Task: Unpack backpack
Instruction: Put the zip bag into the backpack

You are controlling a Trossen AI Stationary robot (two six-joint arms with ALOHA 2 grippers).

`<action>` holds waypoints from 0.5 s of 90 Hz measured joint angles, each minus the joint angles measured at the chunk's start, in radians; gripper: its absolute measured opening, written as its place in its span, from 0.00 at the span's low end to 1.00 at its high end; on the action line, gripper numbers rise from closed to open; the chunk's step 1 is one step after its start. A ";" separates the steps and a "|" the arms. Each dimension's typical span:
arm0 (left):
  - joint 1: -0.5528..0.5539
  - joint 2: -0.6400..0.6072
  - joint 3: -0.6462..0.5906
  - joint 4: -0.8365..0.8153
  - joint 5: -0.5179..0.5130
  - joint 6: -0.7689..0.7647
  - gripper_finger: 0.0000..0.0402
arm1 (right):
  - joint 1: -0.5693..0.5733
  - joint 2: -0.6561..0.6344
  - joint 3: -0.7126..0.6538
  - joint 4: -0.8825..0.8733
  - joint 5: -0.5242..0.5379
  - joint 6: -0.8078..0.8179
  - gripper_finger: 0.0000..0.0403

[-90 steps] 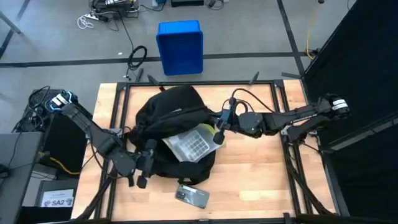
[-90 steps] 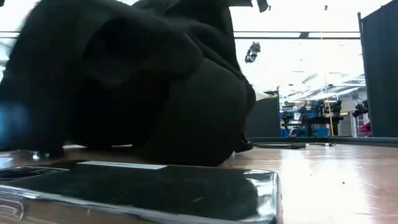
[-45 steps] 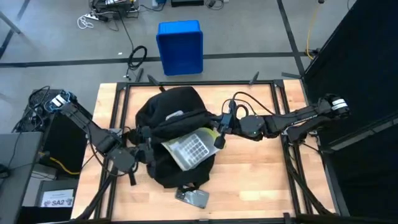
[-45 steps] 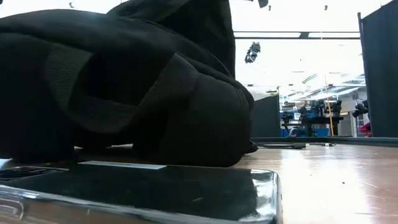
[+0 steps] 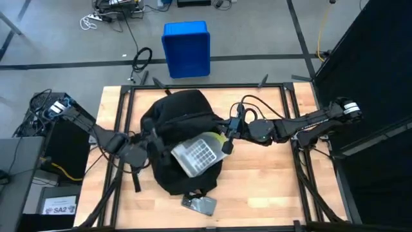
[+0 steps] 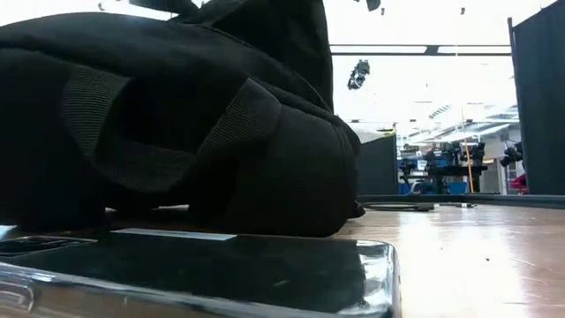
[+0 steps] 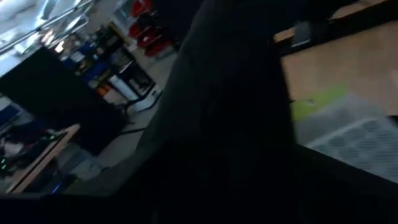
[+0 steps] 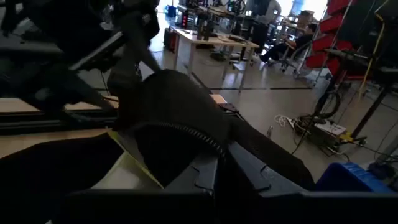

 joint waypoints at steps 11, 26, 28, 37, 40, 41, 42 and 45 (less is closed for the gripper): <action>0.047 0.000 0.000 -0.030 0.025 -0.026 0.74 | 0.000 0.000 0.000 0.000 -0.001 0.000 0.00; 0.118 0.016 0.000 -0.096 0.054 -0.076 0.74 | 0.001 0.000 0.000 0.000 -0.001 0.000 0.00; 0.128 0.020 0.000 -0.098 0.064 -0.080 0.74 | 0.002 0.000 0.000 0.000 -0.002 0.001 0.00; 0.168 0.046 0.000 -0.100 0.091 -0.081 0.74 | 0.002 0.000 0.000 0.005 -0.013 0.001 0.00; 0.181 0.057 0.000 -0.100 0.092 -0.080 0.74 | 0.002 0.000 0.000 0.010 -0.021 0.001 0.00; 0.185 0.061 0.000 -0.100 0.091 -0.079 0.74 | 0.002 0.000 0.000 0.011 -0.024 0.002 0.00; 0.189 0.064 0.000 -0.100 0.091 -0.079 0.74 | 0.002 0.000 0.000 0.013 -0.027 0.002 0.00; 0.202 0.074 0.000 -0.100 0.090 -0.077 0.74 | 0.002 0.000 0.001 0.015 -0.033 0.002 0.00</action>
